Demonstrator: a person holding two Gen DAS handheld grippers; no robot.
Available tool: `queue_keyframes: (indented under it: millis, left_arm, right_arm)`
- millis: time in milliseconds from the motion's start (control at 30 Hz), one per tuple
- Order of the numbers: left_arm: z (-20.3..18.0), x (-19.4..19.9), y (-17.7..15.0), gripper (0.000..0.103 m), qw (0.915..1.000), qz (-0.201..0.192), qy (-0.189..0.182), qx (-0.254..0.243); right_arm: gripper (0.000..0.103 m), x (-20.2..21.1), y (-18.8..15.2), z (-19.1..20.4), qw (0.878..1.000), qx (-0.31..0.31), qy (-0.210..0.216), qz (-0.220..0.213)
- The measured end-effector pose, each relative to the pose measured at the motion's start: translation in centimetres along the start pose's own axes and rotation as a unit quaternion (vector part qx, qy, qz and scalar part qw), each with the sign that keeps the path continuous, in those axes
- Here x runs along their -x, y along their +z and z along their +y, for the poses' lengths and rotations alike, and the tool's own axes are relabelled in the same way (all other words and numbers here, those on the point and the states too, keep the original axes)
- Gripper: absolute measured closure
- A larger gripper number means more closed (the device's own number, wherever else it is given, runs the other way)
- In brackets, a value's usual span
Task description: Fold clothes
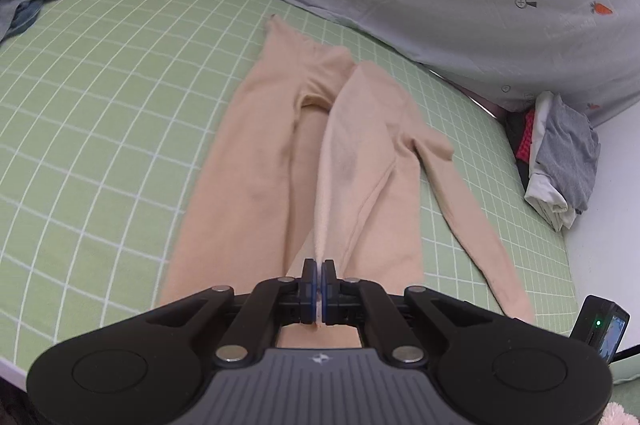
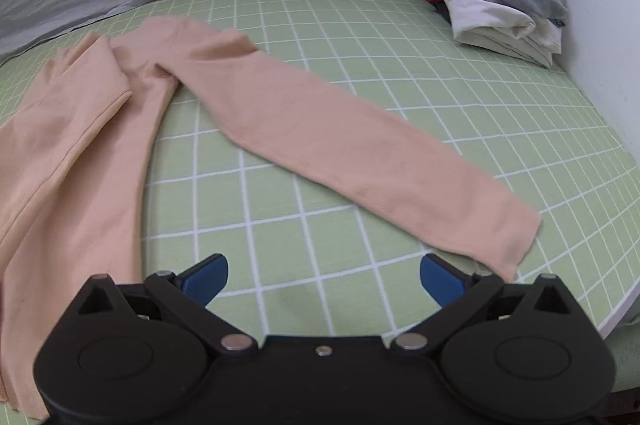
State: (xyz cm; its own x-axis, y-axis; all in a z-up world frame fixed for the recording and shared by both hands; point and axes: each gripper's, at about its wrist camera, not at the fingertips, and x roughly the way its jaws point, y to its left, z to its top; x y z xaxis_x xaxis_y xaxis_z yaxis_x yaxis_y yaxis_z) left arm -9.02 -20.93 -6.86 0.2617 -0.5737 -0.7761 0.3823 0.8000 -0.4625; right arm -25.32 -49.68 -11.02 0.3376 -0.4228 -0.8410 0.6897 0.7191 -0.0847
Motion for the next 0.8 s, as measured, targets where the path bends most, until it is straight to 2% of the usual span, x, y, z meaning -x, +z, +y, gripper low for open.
queue_keyframes:
  millis: [233,500,567,600,633,700,733,800]
  left_arm:
    - [6.2,0.5,-2.6,0.101,0.9966,0.022,0.012,0.079]
    - [8.5,-1.9,-3.6,0.100,0.9940,0.066,0.036,0.079]
    - [8.2,-1.9,-3.3,0.093,0.9943,0.068,0.044,0.069]
    - [8.0,-1.7,-2.9,0.078,0.9949,0.061,0.047,0.065]
    - [7.7,-1.4,-2.4,0.058,0.9954,0.053,0.051,0.061]
    - [7.0,-0.7,-1.4,0.038,0.9966,0.032,0.058,0.048]
    - [6.4,-0.3,-0.7,0.033,0.9972,0.019,0.062,0.039]
    - [5.5,0.2,0.7,0.030,0.9974,0.005,0.068,0.025]
  right_arm:
    - [0.000,1.5,-2.2,5.2,0.998,0.054,0.012,0.007]
    - [0.000,2.8,-3.4,6.9,0.997,0.078,-0.001,0.015]
    - [0.000,3.0,-3.3,6.7,0.997,0.072,-0.005,0.014]
    - [0.000,3.0,-3.0,6.5,0.998,0.065,-0.006,0.013]
    - [0.000,3.0,-2.7,6.3,0.998,0.058,-0.008,0.011]
    - [0.000,2.9,-2.0,5.8,0.999,0.043,-0.011,0.003]
    - [0.000,2.9,-1.5,5.6,0.999,0.034,-0.012,-0.002]
    - [0.000,2.8,-0.6,5.2,1.000,0.014,-0.009,-0.011]
